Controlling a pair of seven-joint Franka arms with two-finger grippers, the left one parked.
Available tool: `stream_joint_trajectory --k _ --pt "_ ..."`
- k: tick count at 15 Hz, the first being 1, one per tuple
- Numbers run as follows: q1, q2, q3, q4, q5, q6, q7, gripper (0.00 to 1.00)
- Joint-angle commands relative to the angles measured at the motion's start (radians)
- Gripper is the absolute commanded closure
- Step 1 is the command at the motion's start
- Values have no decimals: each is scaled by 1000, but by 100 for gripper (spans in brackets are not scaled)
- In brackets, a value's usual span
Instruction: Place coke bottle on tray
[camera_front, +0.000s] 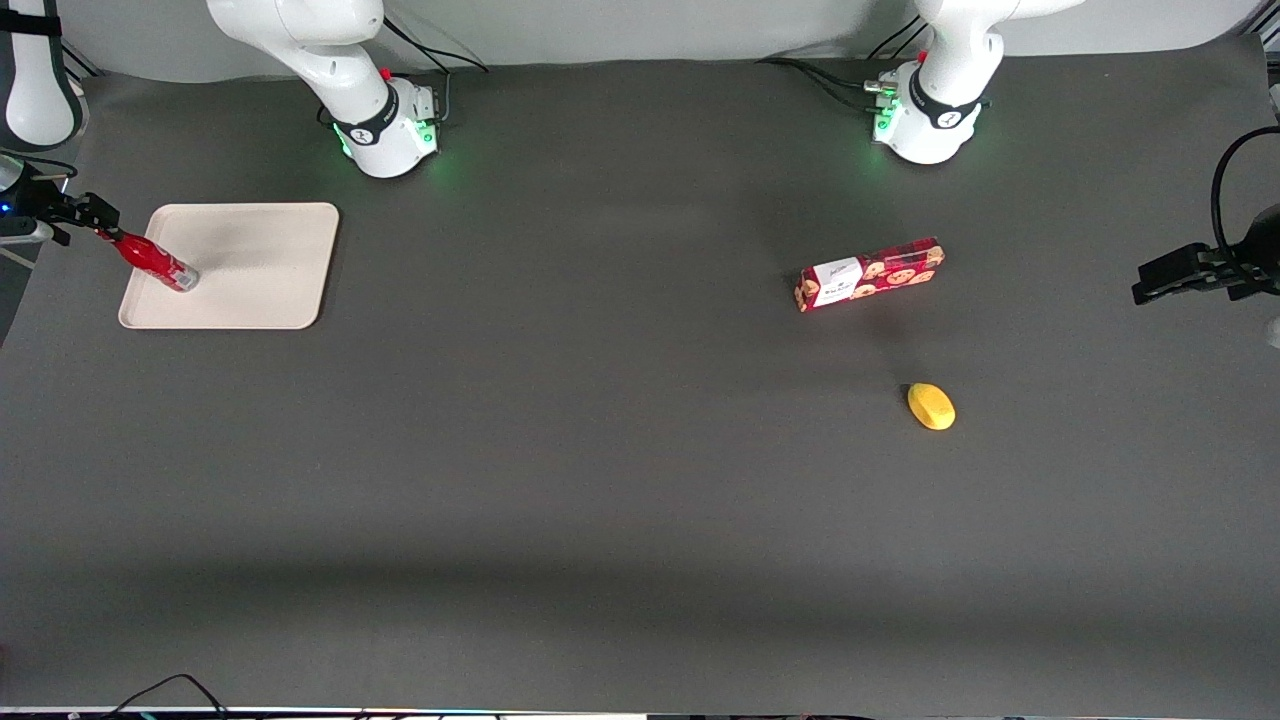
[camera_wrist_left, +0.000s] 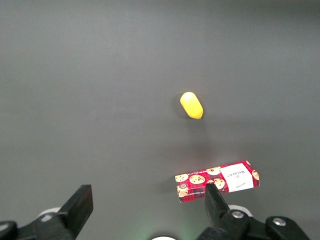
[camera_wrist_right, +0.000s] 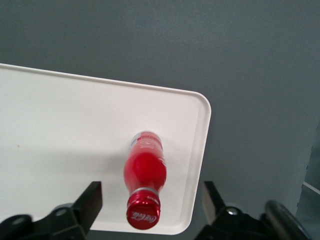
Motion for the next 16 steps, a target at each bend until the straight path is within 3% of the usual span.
stream_joint_trajectory --k 1,7,10,12,16 --pt "17 -36 100 121 -1 -210 35 0" --pt "11 -100 440 361 144 -594 297 0" --pt "17 -96 597 444 260 -647 446 0" --pt "19 -76 721 484 263 -647 599 0" --pt "23 108 853 704 271 -702 820 0"
